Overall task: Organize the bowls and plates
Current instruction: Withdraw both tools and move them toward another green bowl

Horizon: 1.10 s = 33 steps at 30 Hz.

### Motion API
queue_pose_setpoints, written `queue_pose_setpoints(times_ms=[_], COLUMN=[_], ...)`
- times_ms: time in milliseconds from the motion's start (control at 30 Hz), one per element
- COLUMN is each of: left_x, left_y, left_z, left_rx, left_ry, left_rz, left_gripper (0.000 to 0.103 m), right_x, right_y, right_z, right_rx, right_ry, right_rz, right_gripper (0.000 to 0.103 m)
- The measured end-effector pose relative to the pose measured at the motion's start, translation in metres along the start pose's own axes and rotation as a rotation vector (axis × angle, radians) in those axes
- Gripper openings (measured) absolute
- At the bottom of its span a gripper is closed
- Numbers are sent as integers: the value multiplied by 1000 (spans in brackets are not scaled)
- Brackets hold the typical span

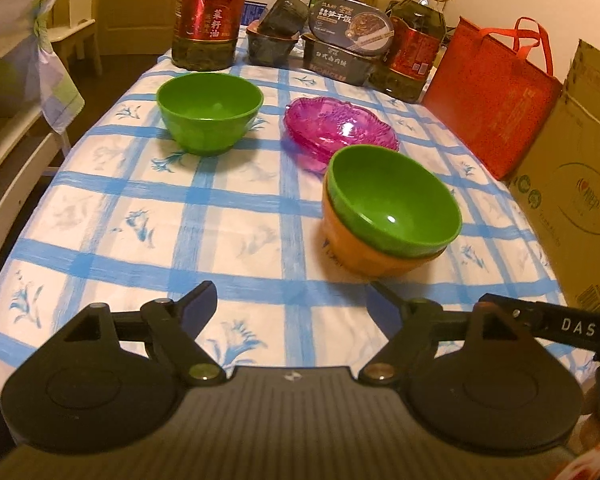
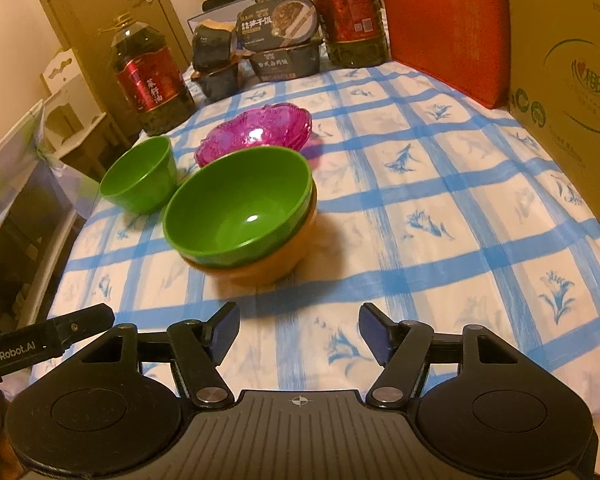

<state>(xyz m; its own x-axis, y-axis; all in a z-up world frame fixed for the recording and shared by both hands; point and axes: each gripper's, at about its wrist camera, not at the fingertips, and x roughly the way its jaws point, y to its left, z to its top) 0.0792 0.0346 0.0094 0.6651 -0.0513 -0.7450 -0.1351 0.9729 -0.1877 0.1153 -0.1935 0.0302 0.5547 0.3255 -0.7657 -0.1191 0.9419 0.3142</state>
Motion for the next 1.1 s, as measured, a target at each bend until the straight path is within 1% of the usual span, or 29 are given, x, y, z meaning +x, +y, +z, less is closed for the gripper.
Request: queue_pose_setpoints(times_ms=[167,533,700,800,1100], left_x=[-7,-13,-15,-16,-17], left_y=[-1,-1,3,11,32], left_z=[-8,-14,-14,-13,-8], left_rx=[39,69,51,21,-15], left_ry=[-9,-21,-20,-16,-17], left_rz=[31,27,20,5,13], left_gripper=[82,82,82,82,86], right_x=[-3,-5,-4,-4,0], right_y=[1,4,6,9,24], right_z=[-8,-16,-16,-16,-13], right_rx=[-1,-4,-10,-17,-37], right_ry=[8,20,22,24,29], right_rz=[1,3,4,6,24], right_gripper=[67,68,68,68,68])
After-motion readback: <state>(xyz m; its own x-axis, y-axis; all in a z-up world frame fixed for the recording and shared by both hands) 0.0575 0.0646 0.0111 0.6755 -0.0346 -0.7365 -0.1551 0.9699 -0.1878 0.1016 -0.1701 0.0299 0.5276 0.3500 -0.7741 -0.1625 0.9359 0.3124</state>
